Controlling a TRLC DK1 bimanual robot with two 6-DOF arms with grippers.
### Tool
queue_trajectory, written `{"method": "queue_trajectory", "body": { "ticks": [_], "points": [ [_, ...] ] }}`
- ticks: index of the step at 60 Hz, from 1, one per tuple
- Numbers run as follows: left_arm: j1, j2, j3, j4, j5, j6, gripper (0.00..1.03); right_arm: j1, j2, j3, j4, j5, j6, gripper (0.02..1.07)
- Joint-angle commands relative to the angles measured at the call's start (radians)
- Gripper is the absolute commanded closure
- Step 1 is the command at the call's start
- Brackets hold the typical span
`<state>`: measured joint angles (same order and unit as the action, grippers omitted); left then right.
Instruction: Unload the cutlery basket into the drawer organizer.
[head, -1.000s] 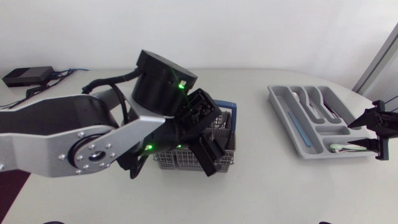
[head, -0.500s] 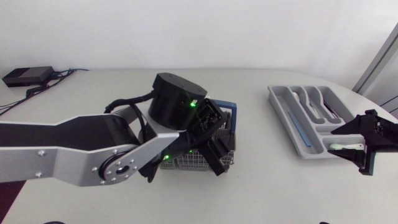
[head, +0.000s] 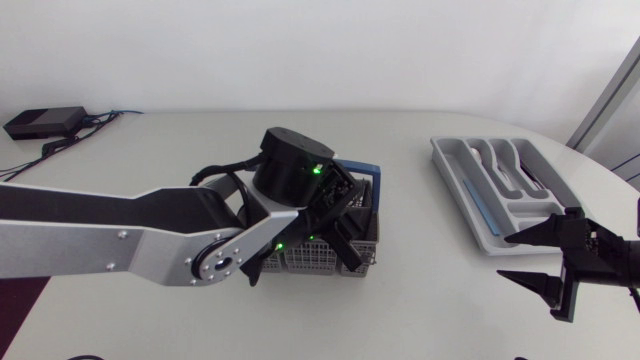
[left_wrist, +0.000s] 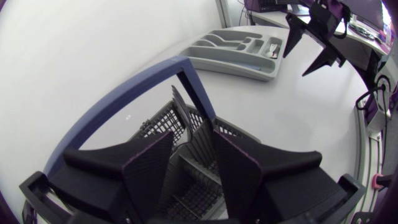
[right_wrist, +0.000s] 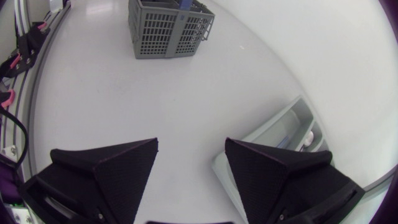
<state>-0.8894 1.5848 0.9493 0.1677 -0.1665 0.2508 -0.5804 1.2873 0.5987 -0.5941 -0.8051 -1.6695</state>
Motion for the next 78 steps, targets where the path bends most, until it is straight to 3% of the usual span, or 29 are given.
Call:
{"method": "queue_trajectory", "body": {
  "ticks": [1,26,32,48,78],
  "points": [
    [0.01,0.023,0.023,0.032,-0.008,-0.028,0.61,0.028,-0.051,-0.06,0.004,-0.016,0.033,0.29],
    [0.014,0.06,0.059,0.073,-0.005,-0.058,0.66,0.249,-0.273,-0.223,0.119,-0.008,0.289,0.29],
    [0.02,0.075,0.063,0.087,-0.004,-0.067,0.72,0.304,-0.312,-0.246,0.16,0.006,0.364,0.29],
    [0.047,0.069,0.036,0.145,0.016,-0.084,1.0,0.39,-0.368,-0.286,0.224,0.04,0.459,0.29],
    [0.003,-0.04,-0.126,0.271,0.041,0.024,1.0,0.442,-0.379,-0.281,0.251,0.063,0.514,0.29]
  ]
}}
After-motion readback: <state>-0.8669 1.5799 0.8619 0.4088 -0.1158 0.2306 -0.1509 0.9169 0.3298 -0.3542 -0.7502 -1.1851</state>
